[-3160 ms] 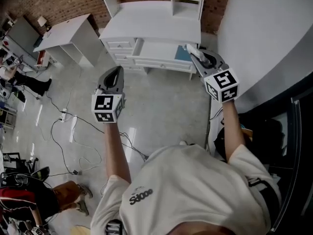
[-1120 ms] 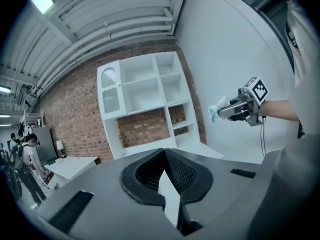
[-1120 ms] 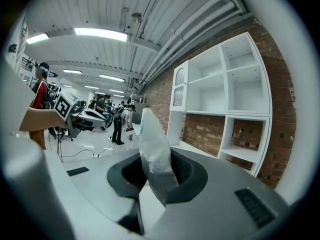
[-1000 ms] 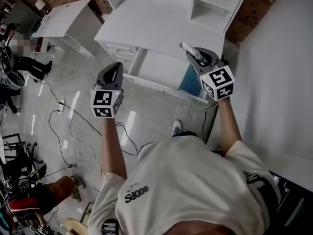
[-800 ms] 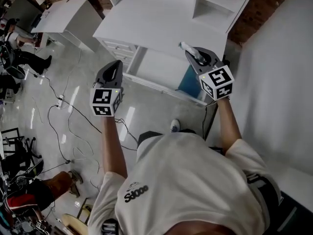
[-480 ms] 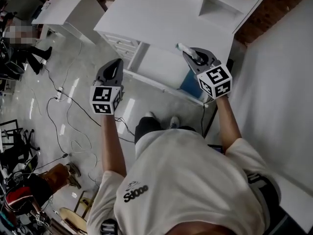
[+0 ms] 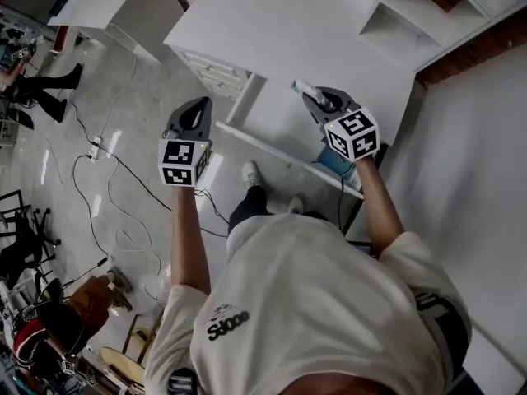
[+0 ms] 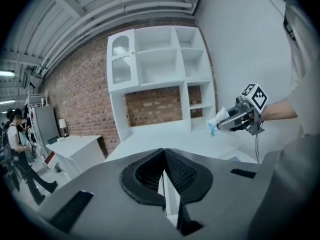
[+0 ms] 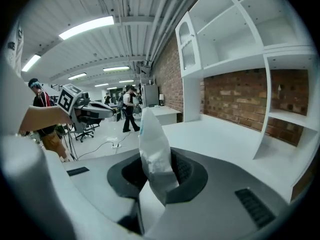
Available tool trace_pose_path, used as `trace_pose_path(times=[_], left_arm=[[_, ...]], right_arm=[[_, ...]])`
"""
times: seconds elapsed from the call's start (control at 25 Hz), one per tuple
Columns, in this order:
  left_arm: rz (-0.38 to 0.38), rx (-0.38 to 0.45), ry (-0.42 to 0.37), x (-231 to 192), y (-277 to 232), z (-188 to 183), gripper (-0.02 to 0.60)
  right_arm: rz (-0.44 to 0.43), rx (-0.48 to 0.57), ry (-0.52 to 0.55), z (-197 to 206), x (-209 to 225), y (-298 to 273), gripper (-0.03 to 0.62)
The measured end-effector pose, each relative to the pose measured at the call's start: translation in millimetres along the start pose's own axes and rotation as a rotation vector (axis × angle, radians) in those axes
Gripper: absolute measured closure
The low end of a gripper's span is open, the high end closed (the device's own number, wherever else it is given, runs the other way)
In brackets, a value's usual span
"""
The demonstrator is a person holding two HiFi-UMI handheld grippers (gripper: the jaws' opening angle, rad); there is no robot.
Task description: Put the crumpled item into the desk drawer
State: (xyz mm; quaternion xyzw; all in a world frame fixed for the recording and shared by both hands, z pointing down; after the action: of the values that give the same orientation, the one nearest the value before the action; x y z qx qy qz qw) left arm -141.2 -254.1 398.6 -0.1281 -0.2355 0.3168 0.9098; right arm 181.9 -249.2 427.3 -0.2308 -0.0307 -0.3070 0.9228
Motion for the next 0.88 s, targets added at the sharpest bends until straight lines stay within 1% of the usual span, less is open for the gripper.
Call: trace_pose_path(times=[0.08,0.2,0.4,0.68,0.88], left_arm=[[0.0,-0.019,0.005,-16.5,-13.1,12.6,0.563],[0.007,-0.048,0.024,-34.8,-31.4,29.9,0.563],[0.017,-0.08,0.067,-56.9,-52.4,56.9,0.563],[0.037,-0.129,0.122,-71.3,-73.4,92.6,0.563],[0.04,-0.166,0.167,-79.2,-82.6,120.9,0.563]], right_arm=[[0.004,-0.037,-0.008,2.0,6.3,-28.3,0.54],[-0.015,-0.106,-0.025,10.7,14.4,-66.9,0.54],[-0.038,-0.237,-0.035,35.6,19.1,-125.4,0.542],[-0.096,-0.384,-0.111,77.6,19.6,-192.0,0.542],[-0.156,-0.501,-0.169,119.0,19.1,-237.0,0.542]])
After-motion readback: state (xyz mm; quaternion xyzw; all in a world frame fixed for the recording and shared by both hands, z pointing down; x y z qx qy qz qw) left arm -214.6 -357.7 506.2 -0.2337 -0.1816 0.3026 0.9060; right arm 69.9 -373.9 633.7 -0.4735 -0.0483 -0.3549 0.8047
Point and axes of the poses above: the fingertips, and each gripper's own axes: y backward along the fingers, x to its right, z out of its underside, the point moved 10 cm from there along y, backward along the fingers, and after that the axes turned 11 degrees about -y, right-handed, at the moved point
